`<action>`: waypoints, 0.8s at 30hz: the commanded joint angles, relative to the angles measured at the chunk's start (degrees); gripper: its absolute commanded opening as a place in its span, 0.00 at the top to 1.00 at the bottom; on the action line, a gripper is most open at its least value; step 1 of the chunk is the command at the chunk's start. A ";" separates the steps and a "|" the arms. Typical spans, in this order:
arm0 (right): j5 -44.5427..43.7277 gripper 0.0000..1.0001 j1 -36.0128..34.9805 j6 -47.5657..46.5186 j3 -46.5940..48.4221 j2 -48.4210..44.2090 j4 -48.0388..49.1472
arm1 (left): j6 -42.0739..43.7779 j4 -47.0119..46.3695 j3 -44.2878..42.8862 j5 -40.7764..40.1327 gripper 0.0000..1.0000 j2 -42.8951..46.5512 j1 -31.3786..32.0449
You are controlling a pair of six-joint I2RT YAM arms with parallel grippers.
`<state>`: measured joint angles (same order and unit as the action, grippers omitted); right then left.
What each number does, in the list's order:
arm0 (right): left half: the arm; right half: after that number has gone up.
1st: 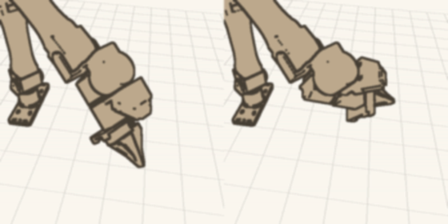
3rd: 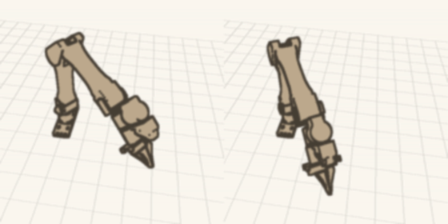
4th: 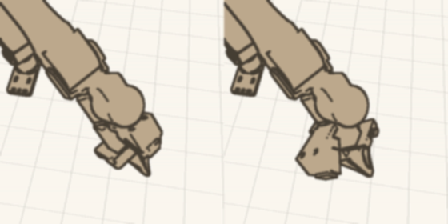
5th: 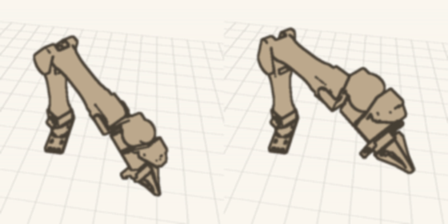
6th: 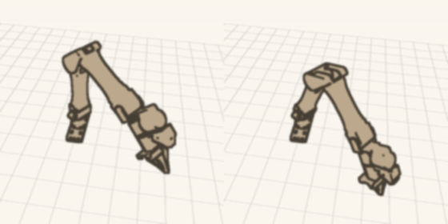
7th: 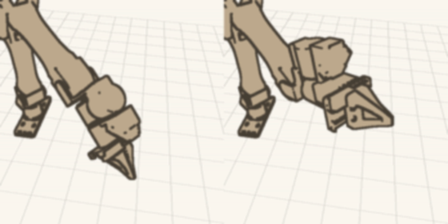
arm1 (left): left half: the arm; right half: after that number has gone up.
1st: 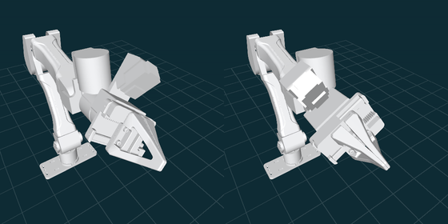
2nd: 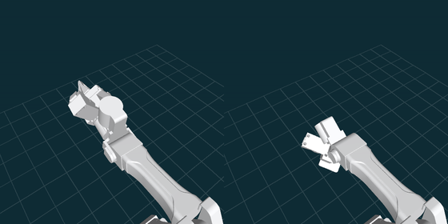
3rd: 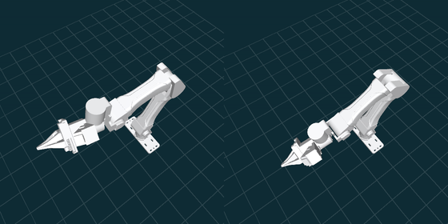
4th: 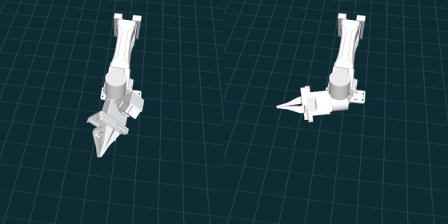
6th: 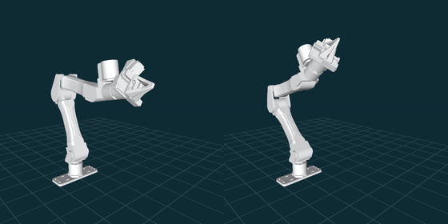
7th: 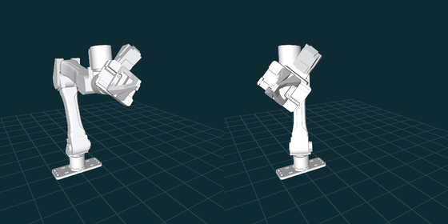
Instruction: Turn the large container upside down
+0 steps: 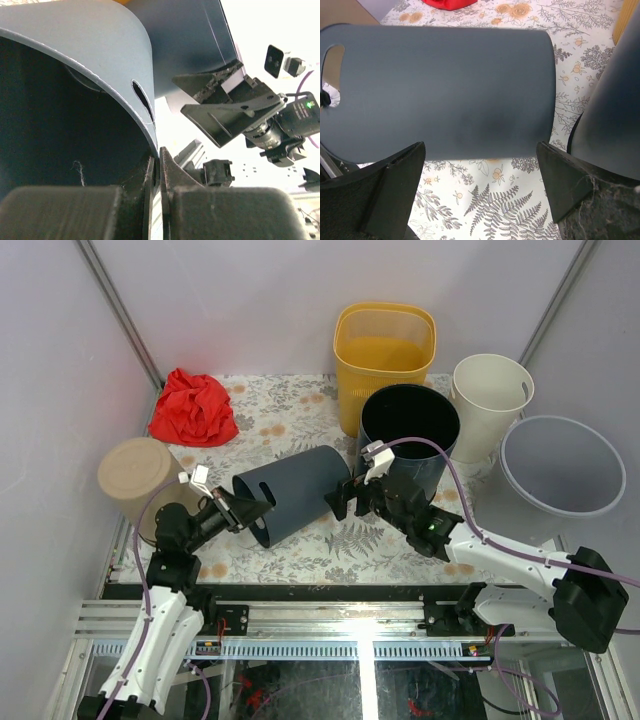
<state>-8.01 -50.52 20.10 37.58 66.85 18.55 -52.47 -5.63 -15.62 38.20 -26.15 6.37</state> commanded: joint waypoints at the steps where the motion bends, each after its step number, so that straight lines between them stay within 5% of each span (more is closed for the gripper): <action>1: -1.14 0.01 0.25 0.06 0.21 -2.15 1.81 | -0.80 -1.79 -3.11 8.39 0.99 -0.33 0.20; 24: -4.08 0.01 0.92 6.42 -4.53 -3.28 0.55 | 9.09 20.35 -9.27 11.14 0.95 -1.74 0.26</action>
<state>-9.98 -50.09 24.51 33.26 65.28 17.56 -45.93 10.39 -22.02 45.50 -27.64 6.37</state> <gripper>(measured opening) 0.993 0.044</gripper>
